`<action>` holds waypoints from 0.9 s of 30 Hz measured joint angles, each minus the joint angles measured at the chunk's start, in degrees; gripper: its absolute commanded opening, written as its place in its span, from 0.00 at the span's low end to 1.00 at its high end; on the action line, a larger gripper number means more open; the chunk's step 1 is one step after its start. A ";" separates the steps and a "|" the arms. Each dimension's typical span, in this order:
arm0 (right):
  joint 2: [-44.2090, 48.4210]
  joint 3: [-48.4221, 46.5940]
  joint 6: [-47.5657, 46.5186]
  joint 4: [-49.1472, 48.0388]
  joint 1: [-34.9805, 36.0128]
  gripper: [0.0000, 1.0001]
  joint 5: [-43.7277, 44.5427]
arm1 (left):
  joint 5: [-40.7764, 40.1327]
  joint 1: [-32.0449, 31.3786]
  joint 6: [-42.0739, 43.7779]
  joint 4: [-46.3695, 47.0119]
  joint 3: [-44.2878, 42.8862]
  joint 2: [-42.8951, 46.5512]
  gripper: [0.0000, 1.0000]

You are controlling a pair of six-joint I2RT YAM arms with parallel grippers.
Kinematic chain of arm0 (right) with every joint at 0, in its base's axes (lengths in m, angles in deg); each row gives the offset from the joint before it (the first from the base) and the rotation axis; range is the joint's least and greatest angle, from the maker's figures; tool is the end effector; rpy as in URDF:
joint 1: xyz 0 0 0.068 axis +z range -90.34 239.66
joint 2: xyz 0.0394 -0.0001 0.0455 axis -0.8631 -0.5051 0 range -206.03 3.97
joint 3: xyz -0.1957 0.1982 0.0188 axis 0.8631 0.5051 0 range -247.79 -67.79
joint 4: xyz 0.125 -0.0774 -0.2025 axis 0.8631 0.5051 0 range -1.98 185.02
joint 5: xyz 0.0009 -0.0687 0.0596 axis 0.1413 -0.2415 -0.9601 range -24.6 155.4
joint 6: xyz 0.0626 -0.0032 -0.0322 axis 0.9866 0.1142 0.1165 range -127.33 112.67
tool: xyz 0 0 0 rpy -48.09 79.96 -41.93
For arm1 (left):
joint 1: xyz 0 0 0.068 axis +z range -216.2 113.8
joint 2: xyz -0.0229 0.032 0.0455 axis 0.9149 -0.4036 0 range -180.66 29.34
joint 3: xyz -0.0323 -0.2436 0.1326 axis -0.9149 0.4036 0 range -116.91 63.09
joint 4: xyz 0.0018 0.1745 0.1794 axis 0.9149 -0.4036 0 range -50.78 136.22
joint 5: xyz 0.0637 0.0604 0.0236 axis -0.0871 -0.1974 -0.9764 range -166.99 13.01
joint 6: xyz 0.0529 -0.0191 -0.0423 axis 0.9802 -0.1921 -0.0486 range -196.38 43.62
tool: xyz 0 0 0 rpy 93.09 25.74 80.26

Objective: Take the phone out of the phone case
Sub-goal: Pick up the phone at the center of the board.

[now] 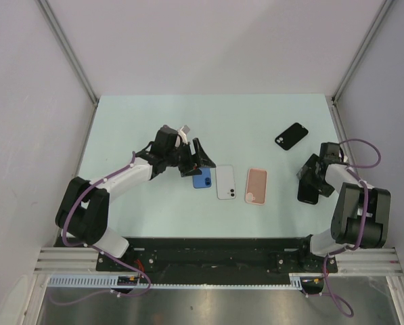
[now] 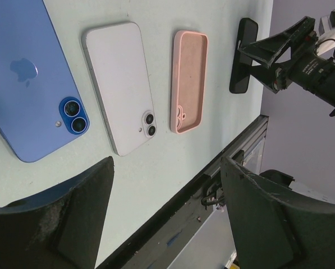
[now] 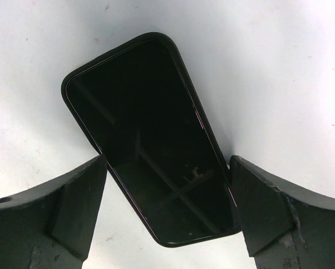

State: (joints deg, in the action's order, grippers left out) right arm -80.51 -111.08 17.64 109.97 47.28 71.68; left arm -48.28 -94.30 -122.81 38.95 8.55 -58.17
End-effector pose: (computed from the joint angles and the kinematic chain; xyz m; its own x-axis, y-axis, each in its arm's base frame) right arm 0.2606 -0.0636 0.1573 -0.6796 0.5789 -0.4506 0.6050 0.7897 0.1021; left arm 0.2793 -0.1806 0.2271 -0.9264 -0.2256 -0.3014 0.0949 0.6347 -0.7669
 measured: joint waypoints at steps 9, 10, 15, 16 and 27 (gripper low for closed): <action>-2.93 -1.99 -2.69 1.01 6.99 1.00 3.15 | -0.02 0.00 0.00 -0.48 0.00 0.00 0.80; -2.97 -2.03 -2.75 0.98 7.80 1.00 3.26 | -0.02 0.00 0.00 -0.55 0.00 0.00 0.80; -2.99 -2.10 -2.82 0.98 10.51 1.00 3.06 | -0.04 0.00 0.00 -0.61 0.00 0.02 0.80; -2.99 -2.16 -2.93 1.05 10.67 1.00 2.54 | -0.04 0.00 0.00 -0.61 0.00 0.04 0.80; -2.45 -2.80 -4.09 1.27 16.76 1.00 -5.70 | 0.00 0.00 0.00 -0.61 0.00 0.04 0.80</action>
State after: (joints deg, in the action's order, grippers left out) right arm -82.96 -113.88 13.55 111.24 64.05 65.97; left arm -48.28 -94.30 -122.81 38.34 8.55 -58.13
